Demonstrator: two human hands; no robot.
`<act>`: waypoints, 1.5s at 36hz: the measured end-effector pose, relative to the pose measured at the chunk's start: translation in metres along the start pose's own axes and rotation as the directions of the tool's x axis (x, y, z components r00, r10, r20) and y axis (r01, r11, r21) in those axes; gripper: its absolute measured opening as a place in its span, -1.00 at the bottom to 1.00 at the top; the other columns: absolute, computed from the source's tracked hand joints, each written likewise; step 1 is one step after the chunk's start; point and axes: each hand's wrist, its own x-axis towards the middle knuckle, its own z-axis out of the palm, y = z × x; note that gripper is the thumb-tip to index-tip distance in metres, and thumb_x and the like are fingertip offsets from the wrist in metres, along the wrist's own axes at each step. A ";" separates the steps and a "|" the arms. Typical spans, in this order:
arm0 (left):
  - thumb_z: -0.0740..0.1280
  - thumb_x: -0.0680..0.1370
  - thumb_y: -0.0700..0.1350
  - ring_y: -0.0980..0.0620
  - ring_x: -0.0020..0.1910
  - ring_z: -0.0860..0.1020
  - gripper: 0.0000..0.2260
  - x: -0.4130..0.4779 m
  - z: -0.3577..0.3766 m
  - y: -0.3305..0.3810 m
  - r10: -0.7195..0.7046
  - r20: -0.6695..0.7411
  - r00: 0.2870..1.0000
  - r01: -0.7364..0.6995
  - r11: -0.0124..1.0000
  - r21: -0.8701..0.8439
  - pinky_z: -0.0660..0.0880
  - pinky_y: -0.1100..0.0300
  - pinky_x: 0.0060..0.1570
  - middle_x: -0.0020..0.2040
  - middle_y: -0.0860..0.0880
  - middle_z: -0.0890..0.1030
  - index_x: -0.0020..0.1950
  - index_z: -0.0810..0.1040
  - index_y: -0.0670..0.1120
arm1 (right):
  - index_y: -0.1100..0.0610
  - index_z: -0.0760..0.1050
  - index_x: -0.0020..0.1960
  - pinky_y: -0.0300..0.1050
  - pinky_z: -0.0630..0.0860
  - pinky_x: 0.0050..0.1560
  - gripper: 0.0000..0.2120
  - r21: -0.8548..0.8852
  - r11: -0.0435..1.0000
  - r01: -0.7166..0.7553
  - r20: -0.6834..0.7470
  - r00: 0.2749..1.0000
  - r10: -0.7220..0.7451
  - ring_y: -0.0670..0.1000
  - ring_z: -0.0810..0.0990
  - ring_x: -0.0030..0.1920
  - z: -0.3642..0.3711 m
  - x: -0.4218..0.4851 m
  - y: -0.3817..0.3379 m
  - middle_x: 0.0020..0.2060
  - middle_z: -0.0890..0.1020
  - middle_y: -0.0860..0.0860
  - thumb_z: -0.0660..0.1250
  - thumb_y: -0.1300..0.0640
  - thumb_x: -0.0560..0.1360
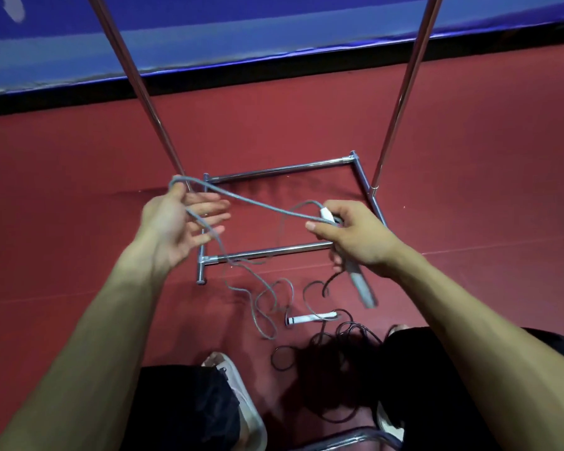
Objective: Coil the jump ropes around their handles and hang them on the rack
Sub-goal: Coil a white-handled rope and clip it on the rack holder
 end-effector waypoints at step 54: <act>0.37 0.53 -0.12 0.11 -0.46 0.33 -0.86 -0.013 0.045 -0.014 0.411 0.472 0.780 -0.586 0.744 0.320 0.32 0.21 -0.39 -0.25 0.13 0.45 -0.03 0.41 0.00 | 0.27 0.56 -0.09 -0.15 0.37 -0.40 -0.85 -0.245 0.955 0.167 0.152 0.979 -0.132 -0.01 0.40 -0.45 -0.018 0.006 -0.024 -0.50 0.49 -0.04 0.43 0.17 0.51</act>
